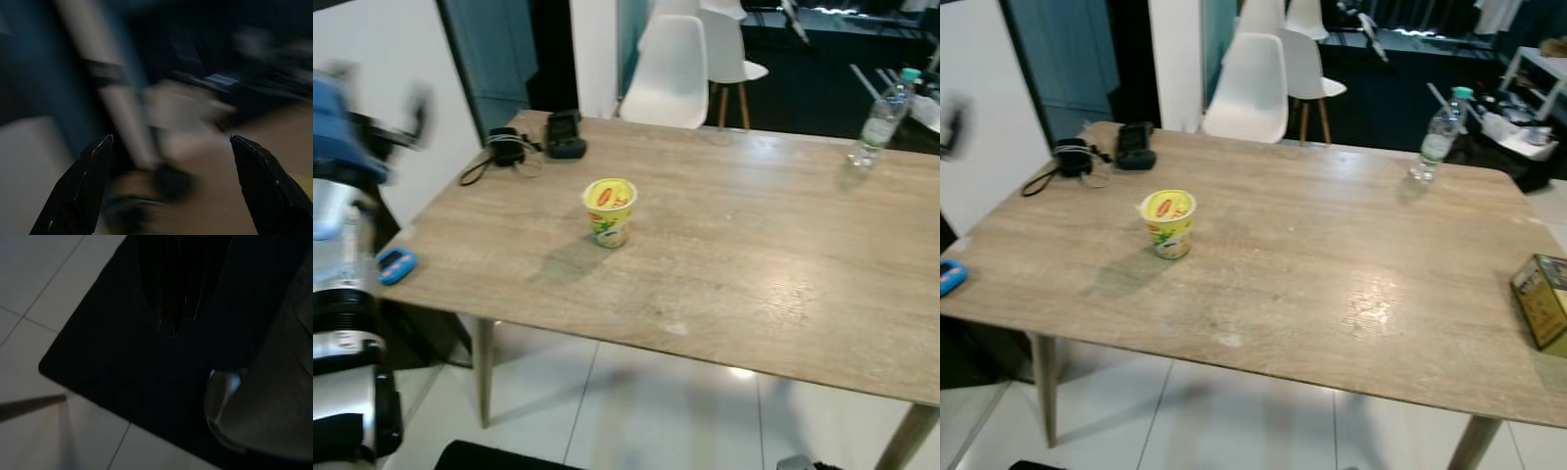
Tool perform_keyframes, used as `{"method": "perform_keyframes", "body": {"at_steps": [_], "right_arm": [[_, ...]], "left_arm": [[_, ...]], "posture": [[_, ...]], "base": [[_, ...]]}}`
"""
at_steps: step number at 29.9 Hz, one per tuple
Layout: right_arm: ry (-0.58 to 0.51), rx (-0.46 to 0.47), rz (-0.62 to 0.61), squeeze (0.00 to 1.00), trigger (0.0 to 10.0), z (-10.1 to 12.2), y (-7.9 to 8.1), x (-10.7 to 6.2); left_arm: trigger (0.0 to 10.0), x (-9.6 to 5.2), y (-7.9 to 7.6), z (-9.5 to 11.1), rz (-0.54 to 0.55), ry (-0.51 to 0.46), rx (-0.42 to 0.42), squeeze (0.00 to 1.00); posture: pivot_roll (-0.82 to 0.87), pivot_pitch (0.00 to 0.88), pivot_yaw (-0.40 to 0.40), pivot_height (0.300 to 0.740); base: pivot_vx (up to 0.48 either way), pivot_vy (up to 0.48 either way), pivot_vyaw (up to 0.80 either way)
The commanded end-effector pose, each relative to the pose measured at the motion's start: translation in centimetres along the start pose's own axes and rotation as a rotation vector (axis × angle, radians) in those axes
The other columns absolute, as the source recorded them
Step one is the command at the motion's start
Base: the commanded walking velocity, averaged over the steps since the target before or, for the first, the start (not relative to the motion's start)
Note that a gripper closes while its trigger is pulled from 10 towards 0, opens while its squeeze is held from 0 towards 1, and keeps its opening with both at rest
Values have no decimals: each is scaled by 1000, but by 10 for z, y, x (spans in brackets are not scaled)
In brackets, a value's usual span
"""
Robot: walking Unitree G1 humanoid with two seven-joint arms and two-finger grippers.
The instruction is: Restocking fridge
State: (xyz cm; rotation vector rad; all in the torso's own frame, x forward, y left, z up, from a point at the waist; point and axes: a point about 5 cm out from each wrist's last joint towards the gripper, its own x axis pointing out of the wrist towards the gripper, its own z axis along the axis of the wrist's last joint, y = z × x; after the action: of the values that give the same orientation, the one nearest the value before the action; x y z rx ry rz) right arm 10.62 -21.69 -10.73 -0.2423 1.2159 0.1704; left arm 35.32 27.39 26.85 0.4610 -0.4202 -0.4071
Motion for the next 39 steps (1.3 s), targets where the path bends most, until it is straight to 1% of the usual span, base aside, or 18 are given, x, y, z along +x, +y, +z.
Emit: {"method": "perform_keyframes", "body": {"at_steps": [1,3,4,6,8,9,11,12,13,18,22,23,24,25,30,34,37,39], "right_arm": [[3,-7,-5,0,10000,-1,-2,0],[12,-6,-6,0,10000,-6,-3,-1],[12,-6,-6,0,10000,-6,-3,-1],[22,-7,-7,0,10000,-11,-4,-2],[32,-9,-8,0,10000,-17,-5,-4],[39,-9,-8,0,10000,-21,-5,-5],[39,-9,-8,0,10000,-21,-5,-5],[46,-10,-8,0,10000,-24,-6,-5],[46,-10,-8,0,10000,-24,-6,-5],[81,-26,-8,0,10000,-44,-10,-11],[87,-31,-8,0,10000,-47,-11,-12],[91,-36,-10,0,10000,-53,-14,-14],[91,-36,-10,0,10000,-53,-14,-14],[91,-41,-9,0,10000,-55,-15,-15],[89,-70,1,0,10000,-61,-17,-18],[87,-88,7,0,10000,-63,-18,-20],[79,-103,10,0,10000,-62,-21,-20],[67,-109,8,0,10000,-58,-22,-20]], "left_arm": [[10000,12,-20,-4,-189,31,-18,0],[10000,19,-34,-7,-327,62,-20,0],[10000,19,-34,-7,-327,62,-20,0],[10000,23,-42,-8,-429,82,-35,0],[10000,25,-47,-9,-481,100,-38,0],[10000,26,-49,-10,-506,112,-43,404],[10000,26,-49,-10,-506,112,-43,404],[10000,27,-51,-11,-528,123,-38,1000],[10000,27,-51,-11,-528,123,-38,1000],[10000,30,-53,-6,-688,147,-51,1000],[10000,31,-53,-6,-709,156,-44,1000],[10000,32,-56,-6,-760,175,-30,588],[10000,32,-56,-6,-760,175,-30,588],[10000,32,-58,-7,-787,194,-14,0],[10000,30,-64,-19,-820,293,60,0],[10000,30,-65,-23,-802,326,86,0],[10000,30,-67,-31,-760,372,127,0],[10000,33,-70,-31,-732,364,125,0]], "posture": [[44,0,-40,740],[36,0,-42,740],[36,0,-42,740],[30,0,-41,740],[24,0,-41,740],[17,0,-42,740],[17,0,-42,740],[14,0,-43,740],[14,0,-43,740],[-11,0,-45,740],[-13,0,-45,740],[-30,0,-48,740],[-30,0,-48,740],[-36,0,-49,740],[-52,17,-61,740],[-59,36,-66,740],[-66,54,-68,740],[-74,53,-65,740]], "base": [[0,0,0],[0,0,0],[0,0,0],[0,0,0],[0,0,0],[0,0,0],[0,0,0],[0,0,0],[0,0,0],[0,0,0],[0,0,0],[0,0,0],[0,0,0],[0,0,0],[0,0,0],[0,0,0],[0,0,0],[0,0,0]]}}
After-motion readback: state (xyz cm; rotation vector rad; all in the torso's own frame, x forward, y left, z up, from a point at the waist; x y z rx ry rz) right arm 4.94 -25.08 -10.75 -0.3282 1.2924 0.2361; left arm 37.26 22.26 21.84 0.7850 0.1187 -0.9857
